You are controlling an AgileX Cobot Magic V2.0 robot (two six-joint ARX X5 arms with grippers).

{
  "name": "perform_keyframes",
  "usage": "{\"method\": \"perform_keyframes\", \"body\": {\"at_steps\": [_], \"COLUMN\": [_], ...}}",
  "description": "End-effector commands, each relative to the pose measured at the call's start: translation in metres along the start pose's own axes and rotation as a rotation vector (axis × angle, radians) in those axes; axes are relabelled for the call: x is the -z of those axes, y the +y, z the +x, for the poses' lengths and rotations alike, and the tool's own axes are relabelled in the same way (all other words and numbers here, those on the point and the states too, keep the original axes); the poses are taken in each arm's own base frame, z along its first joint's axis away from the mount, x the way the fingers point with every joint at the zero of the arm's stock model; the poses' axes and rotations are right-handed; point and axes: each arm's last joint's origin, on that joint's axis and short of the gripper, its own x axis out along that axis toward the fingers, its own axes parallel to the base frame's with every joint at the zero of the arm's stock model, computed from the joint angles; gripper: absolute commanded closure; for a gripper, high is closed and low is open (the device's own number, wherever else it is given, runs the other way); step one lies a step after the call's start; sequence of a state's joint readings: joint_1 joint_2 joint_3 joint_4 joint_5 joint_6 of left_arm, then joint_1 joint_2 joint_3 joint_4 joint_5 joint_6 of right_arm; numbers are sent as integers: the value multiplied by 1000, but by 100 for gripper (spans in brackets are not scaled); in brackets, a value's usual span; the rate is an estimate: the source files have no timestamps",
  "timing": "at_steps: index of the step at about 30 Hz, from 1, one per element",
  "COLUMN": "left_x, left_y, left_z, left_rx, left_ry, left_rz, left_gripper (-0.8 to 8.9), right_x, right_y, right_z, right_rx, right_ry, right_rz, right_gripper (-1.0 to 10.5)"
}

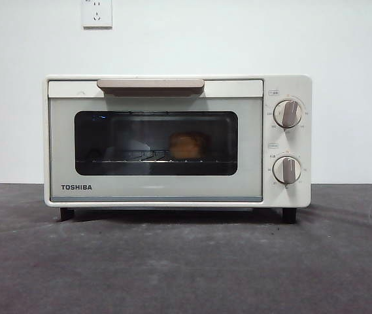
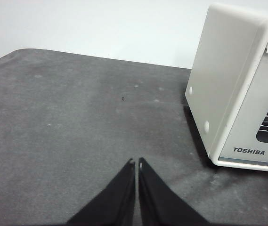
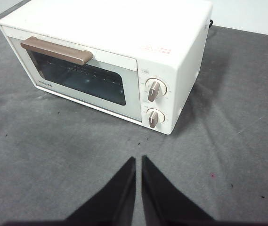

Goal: The left arm flap open the oven, the right arm pick bread and place it into oven, the left arm flap close the oven

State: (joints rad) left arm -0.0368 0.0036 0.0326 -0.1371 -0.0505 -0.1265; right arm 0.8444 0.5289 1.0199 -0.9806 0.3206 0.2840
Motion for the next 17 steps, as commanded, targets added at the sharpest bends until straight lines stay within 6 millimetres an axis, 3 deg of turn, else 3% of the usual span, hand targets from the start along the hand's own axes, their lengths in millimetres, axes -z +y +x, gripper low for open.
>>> {"method": "perform_keyframes", "body": {"at_steps": [1,7,11,15,17], "left_x": [6,6,6,6,6], "left_y": [1,1,1,1,1], "left_z": [2,2,2,2,2], "left_rx": [-5,-5,-5,-5,-5], "left_ry": [10,10,9,10,10], "left_rz": [-9,-9,-9,-9,-9], "left_gripper": [793,793,793,793,793], "right_x": [-4,-4,3,30,54], "right_y": [1,-4,-12,-27,-39], "right_z": [-3,-1,23,54,66], "right_rx": [-10,160,403,546,631], "right_ry": [-21,-59,-157,-301,-346], "right_rz": [-8,-45,18,123,170], "right_gripper": [928,928,928,928,928]}}
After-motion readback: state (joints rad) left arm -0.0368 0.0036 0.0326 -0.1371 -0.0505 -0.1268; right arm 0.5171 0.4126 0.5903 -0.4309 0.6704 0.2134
